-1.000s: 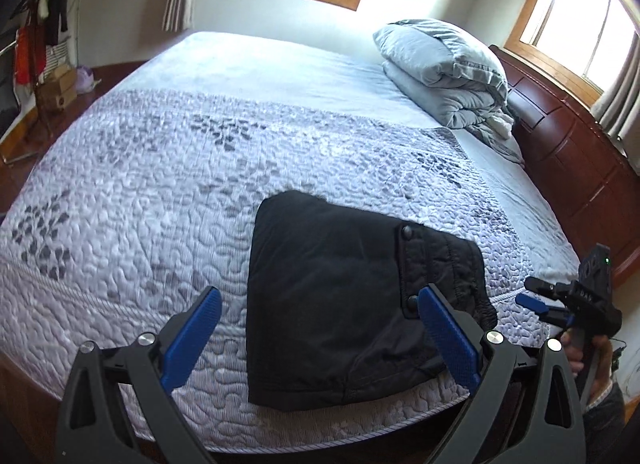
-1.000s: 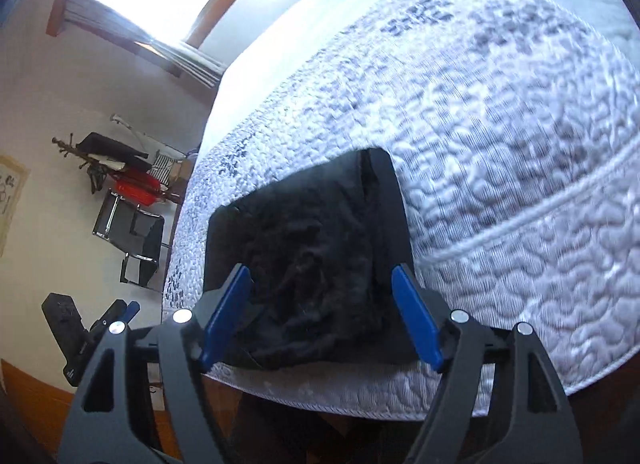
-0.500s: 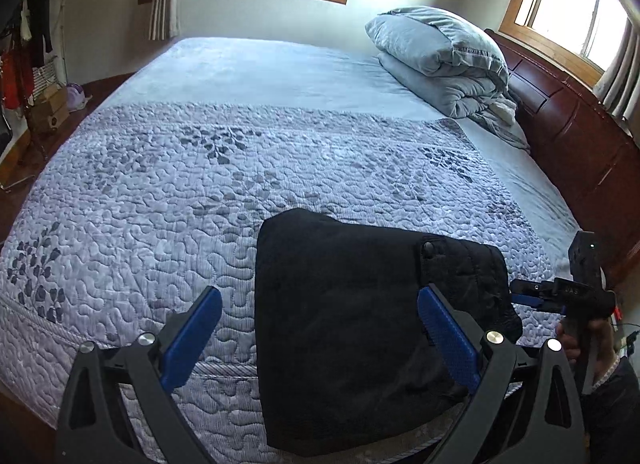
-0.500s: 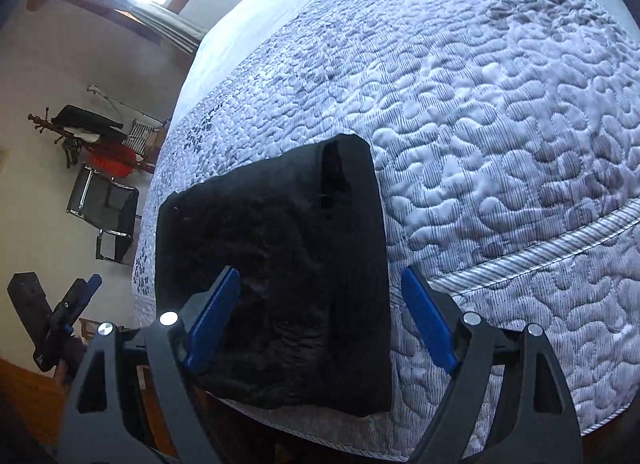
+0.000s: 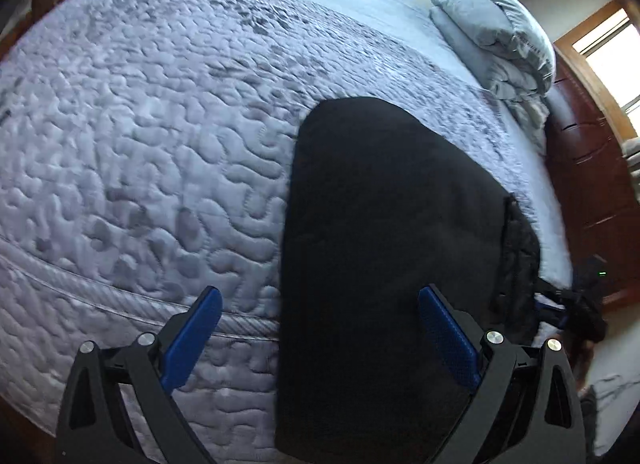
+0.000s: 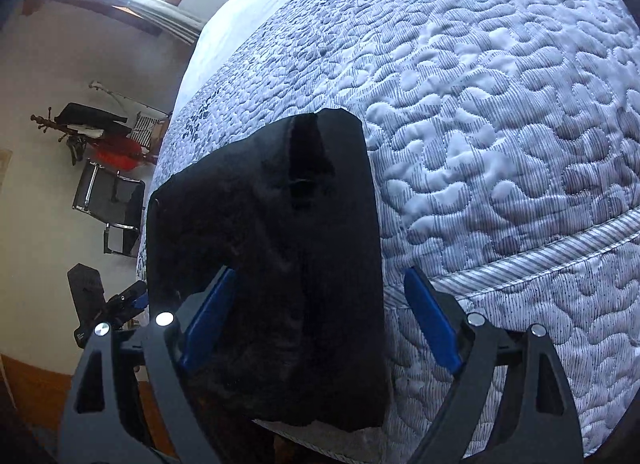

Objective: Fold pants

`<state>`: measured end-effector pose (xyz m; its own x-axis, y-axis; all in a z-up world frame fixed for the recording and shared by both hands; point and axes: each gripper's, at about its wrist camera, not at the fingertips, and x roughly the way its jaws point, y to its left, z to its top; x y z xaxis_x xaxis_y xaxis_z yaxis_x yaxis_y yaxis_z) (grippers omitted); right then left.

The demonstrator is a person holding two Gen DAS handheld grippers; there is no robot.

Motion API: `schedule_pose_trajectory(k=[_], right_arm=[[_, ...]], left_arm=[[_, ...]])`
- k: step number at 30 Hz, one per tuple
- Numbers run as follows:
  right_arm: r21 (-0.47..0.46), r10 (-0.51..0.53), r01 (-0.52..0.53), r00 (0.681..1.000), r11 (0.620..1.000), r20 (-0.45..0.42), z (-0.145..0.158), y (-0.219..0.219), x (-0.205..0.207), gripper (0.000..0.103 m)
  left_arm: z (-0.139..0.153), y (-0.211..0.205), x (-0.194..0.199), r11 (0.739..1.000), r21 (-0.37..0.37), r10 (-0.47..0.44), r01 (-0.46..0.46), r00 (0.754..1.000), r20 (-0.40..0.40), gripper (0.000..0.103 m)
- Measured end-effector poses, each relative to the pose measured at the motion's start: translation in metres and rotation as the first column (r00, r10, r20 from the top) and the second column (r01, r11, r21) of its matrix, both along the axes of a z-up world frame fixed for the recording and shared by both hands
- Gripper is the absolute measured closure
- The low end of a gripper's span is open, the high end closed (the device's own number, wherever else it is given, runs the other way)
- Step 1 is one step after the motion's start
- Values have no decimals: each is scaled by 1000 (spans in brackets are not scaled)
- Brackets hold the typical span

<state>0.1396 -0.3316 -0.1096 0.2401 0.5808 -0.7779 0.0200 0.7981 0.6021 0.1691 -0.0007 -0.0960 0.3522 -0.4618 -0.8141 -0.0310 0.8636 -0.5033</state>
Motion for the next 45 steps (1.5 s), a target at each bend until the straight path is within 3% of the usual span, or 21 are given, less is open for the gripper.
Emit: schedule_pose_trajectory(k=[5,7,10,11,15,23,28,32,36,40,43,45], right_arm=[[28,5,-5,1000,1000,-9,-6,-2,1,16],[45,22,-22,1000,999,-15,-9,-3,3,15],[86,51,-49,998,995,-21,-12,-6,5,15],[106,59,-56,998,993,-26,-14,-7,7,15],[176,100,-91,994,980,-41,-23,-14,12,13],[275,162,-133,983,952,-86,-42,-22,24,10],[322,195,-154,976,934,-99,-52,-21,30,8],[357,234,-186,968,915,-96,-50,-19,24,6],[339,282,-235,954,911,-97,-48,-9,28,6],[341,279,-232,956,911,-94,-46,-11,28,7],[323,262,-223,961,920,-82,-41,-15,24,25],[332,247,-210,967,919,-71,-38,-18,20,39]], left_arm=[[-31,4,12,968,-244,-89,64,992,-92,4],[-42,3,19,939,-328,-152,108,982,-112,4],[-54,2,28,906,-394,-221,156,968,-123,4],[-60,2,31,884,-436,-249,170,960,-130,4],[-69,1,44,829,-522,-322,203,935,-147,4],[-71,-10,58,759,-605,-419,239,891,-173,4],[-78,-21,58,744,-621,-450,246,872,-193,4],[-79,-36,61,755,-598,-469,269,859,-207,4],[-80,-40,59,715,-651,-488,254,849,-205,4],[-86,-44,60,723,-647,-477,242,853,-213,4],[-90,-38,59,730,-654,-434,200,874,-217,5],[-89,-37,57,746,-634,-420,203,882,-212,12]])
